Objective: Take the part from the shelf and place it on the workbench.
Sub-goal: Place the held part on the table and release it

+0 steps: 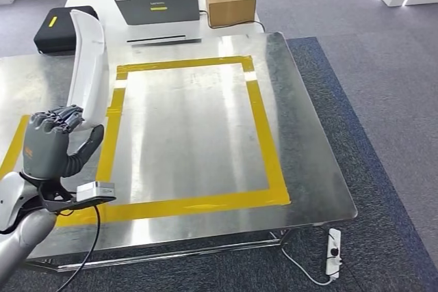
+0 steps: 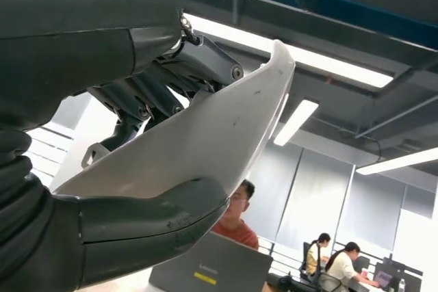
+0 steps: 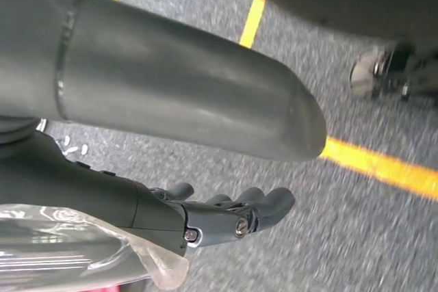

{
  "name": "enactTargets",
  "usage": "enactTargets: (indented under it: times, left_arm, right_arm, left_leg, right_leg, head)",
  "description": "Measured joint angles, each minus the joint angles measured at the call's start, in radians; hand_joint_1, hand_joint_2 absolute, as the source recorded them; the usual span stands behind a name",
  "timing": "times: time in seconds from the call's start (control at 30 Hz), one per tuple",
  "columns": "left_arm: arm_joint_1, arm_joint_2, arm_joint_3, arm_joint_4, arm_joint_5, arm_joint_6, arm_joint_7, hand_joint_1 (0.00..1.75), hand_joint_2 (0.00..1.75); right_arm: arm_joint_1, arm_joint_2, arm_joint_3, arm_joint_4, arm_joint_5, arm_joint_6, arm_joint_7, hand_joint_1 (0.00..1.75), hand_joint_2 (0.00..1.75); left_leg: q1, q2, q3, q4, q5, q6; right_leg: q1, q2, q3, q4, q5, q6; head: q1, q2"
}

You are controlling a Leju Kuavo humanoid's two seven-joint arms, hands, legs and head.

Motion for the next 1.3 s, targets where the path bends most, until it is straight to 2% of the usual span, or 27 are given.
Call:
enactTargets:
  times: [0.13, 0.33, 0.73, 1.1, 1.3]
  left_arm:
    - [-0.023, 0.016, -0.016, 0.022, -0.066, 0.004, 0.012, 1.75, 1.75]
    - [-0.031, 0.035, -0.027, 0.047, -0.085, 0.004, 0.016, 1.75, 1.75]
    - [-0.049, 0.052, -0.050, 0.078, -0.128, -0.001, 0.035, 1.75, 1.75]
    - [-0.128, 0.144, -0.117, 0.221, -0.275, -0.266, 0.169, 1.75, 1.75]
    - [-0.158, 0.174, -0.147, 0.285, -0.361, -0.289, 0.246, 1.75, 1.75]
  right_arm:
    - [-0.002, 0.000, 0.000, 0.000, 0.009, 0.008, 0.001, 0.00, 0.00]
    - [-0.002, 0.000, 0.000, 0.000, 0.012, 0.013, 0.003, 0.00, 0.00]
    - [-0.002, 0.000, -0.001, 0.000, 0.020, 0.019, 0.005, 0.00, 0.00]
    - [-0.011, 0.000, 0.000, 0.000, 0.054, 0.043, -0.002, 0.00, 0.00]
    - [-0.017, 0.000, -0.001, 0.000, 0.065, 0.055, -0.010, 0.00, 0.00]
  left_leg:
    - [0.000, 0.000, 0.003, -0.007, 0.003, -0.007]
    - [0.001, 0.000, 0.003, -0.009, 0.003, -0.026]
    - [-0.002, 0.000, 0.001, -0.007, 0.001, -0.028]
    - [-0.002, 0.000, 0.001, -0.006, 0.002, -0.028]
    - [-0.002, 0.000, 0.001, -0.006, 0.002, -0.028]
  right_leg:
    - [0.001, -0.001, 0.000, 0.000, -0.002, -0.006]
    - [0.001, -0.001, 0.000, 0.001, -0.003, -0.009]
    - [-0.003, -0.002, 0.002, 0.000, -0.003, -0.008]
    - [-0.002, -0.002, 0.002, 0.000, -0.002, -0.007]
    - [-0.002, -0.001, 0.002, 0.000, -0.002, -0.007]
  head:
    - [0.000, 0.000]
    - [0.000, 0.000]
    - [0.001, 0.000]
    - [0.000, 0.000]
    - [0.001, 0.000]
